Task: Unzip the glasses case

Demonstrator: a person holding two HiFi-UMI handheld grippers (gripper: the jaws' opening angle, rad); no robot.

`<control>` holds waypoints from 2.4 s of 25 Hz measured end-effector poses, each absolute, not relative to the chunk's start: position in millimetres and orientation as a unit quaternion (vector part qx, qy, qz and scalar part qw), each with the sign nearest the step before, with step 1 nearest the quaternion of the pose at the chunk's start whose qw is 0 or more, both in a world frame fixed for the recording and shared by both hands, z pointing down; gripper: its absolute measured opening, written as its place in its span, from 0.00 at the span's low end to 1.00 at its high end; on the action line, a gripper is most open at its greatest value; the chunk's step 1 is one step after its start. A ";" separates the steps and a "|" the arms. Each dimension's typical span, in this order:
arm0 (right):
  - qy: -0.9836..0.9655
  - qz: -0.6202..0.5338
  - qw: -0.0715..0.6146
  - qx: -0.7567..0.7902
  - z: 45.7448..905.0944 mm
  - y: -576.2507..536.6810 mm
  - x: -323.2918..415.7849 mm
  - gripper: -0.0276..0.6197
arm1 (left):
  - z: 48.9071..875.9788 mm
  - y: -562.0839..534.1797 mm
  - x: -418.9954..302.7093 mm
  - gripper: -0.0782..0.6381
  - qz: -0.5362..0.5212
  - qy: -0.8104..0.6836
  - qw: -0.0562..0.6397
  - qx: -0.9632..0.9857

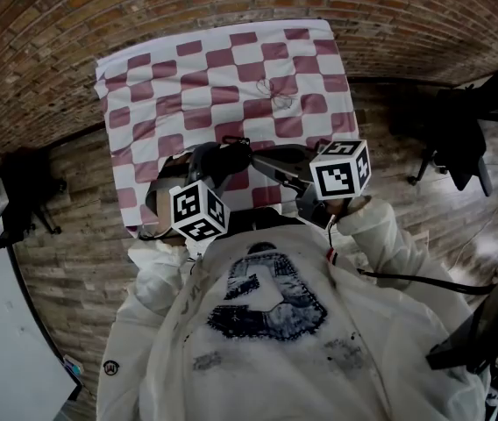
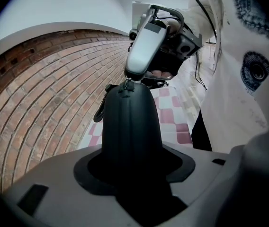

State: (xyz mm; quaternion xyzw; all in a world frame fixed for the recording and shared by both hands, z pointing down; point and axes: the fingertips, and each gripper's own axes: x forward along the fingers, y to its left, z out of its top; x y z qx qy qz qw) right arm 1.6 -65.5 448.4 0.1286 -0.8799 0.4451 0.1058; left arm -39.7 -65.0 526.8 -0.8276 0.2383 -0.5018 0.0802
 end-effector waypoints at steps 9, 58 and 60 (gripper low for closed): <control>-0.881 0.439 0.117 0.135 450.9 -67.6 -4.6 0.06 | 531.6 -70.8 -43.9 0.47 -0.530 0.243 0.081 -0.808; -0.890 0.398 0.143 0.168 460.1 -69.7 -15.1 0.07 | 546.2 -76.7 -46.5 0.47 -0.572 0.251 0.053 -0.779; -0.890 0.397 0.144 0.171 460.7 -70.7 -13.0 0.07 | 544.7 -78.3 -47.4 0.47 -0.568 0.256 0.050 -0.781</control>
